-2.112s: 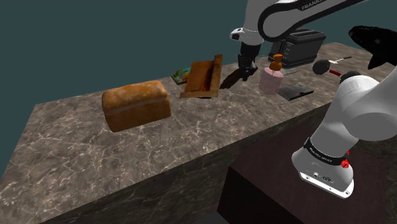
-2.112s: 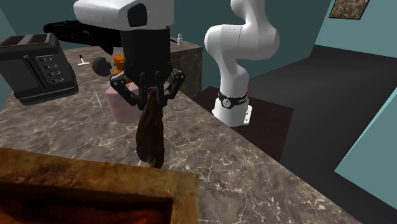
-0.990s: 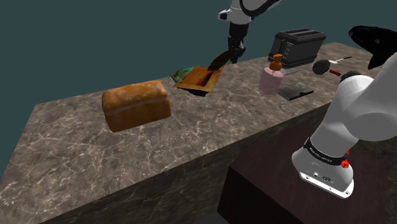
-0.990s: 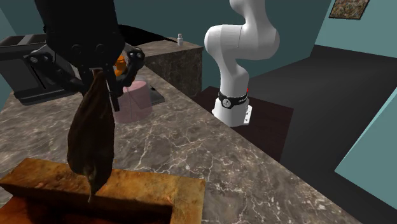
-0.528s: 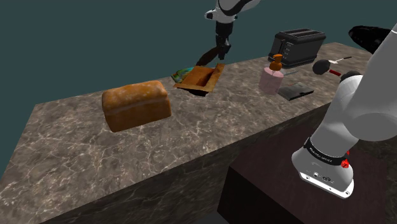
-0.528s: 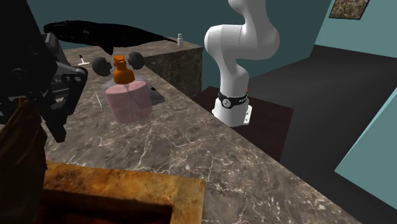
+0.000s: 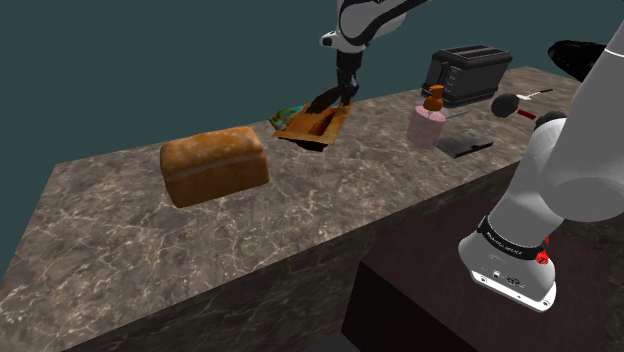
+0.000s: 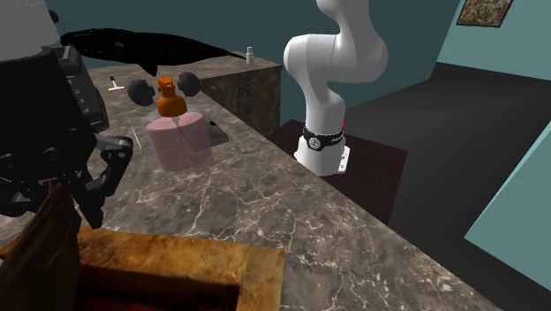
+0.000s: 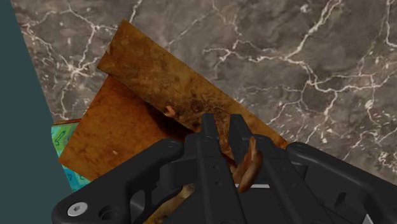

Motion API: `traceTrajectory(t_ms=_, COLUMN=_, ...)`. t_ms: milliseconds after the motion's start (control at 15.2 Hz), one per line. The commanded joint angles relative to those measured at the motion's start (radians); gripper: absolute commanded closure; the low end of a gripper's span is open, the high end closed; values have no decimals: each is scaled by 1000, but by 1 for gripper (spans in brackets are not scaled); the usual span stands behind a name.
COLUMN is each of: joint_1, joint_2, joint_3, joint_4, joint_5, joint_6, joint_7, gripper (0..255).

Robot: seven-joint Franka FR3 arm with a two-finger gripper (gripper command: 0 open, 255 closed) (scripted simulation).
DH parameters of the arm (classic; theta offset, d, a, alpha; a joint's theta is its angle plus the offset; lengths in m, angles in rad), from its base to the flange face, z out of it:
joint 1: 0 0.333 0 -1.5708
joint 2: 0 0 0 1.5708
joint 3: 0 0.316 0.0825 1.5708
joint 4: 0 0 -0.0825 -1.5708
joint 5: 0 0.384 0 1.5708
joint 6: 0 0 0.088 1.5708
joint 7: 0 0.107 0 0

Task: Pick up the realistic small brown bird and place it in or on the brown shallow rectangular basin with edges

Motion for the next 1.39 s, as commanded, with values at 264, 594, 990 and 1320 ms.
traceTrajectory(t_ms=264, joint_1=-2, joint_2=19, joint_3=-1, joint_4=-28, joint_5=6, joint_6=47, joint_7=-3, gripper=255)
traceTrajectory(t_ms=594, joint_1=-2, joint_2=19, joint_3=-1, joint_4=-28, joint_5=6, joint_6=47, joint_7=-3, gripper=255)
traceTrajectory(t_ms=990, joint_1=-2, joint_2=19, joint_3=-1, joint_4=-28, joint_5=6, joint_6=47, joint_7=-3, gripper=0)
traceTrajectory(t_ms=1320, joint_1=6, joint_2=-35, joint_3=4, joint_4=42, joint_5=-11, joint_6=-75, joint_7=9, gripper=0)
